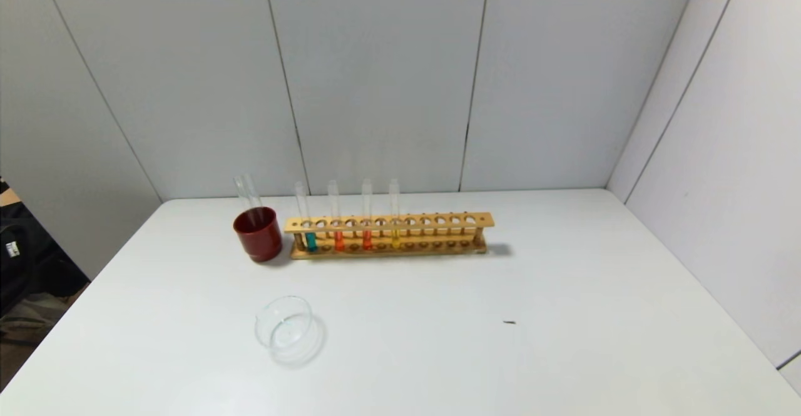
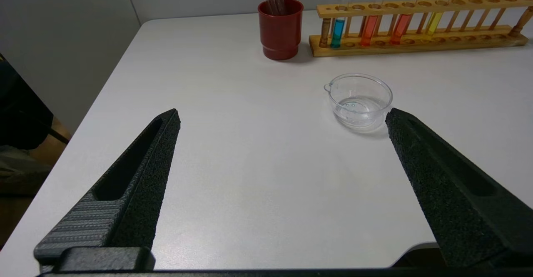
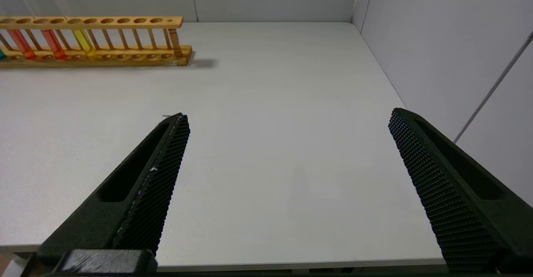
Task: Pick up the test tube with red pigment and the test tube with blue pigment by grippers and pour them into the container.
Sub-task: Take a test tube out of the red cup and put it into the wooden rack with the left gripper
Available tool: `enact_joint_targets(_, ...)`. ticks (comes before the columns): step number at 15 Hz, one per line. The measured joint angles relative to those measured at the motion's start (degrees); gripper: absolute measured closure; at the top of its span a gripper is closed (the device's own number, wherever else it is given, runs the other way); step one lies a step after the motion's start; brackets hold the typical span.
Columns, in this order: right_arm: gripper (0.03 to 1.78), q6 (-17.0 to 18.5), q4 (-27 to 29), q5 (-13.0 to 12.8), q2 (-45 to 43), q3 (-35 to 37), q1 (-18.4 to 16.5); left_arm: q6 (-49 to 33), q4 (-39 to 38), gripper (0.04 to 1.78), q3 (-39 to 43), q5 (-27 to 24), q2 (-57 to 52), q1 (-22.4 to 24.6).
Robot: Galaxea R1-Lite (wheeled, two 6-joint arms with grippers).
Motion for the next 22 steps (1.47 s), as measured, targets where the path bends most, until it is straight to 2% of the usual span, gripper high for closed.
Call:
enact_joint_targets(8, 0.06, 0.0, 0.02, -0.02, 0.0, 0.0, 0.0, 2.34, 0.66, 0.08, -0.84, -0.74, 0.0, -0.2)
enact_joint_targets(14, 0.06, 0.0, 0.02, 0.0, 0.0, 0.0, 0.0, 1.88, 14.06, 0.08, -19.1, -6.17, 4.24, -0.18)
enact_joint_targets(18, 0.06, 0.0, 0.02, -0.02, 0.0, 0.0, 0.0, 1.88, 14.93, 0.08, -26.12, -7.11, 12.68, -0.32)
enact_joint_targets(22, 0.06, 0.0, 0.02, 0.0, 0.0, 0.0, 0.0, 1.9, 13.23, 0.08, -33.84, -8.87, 26.56, -0.73)
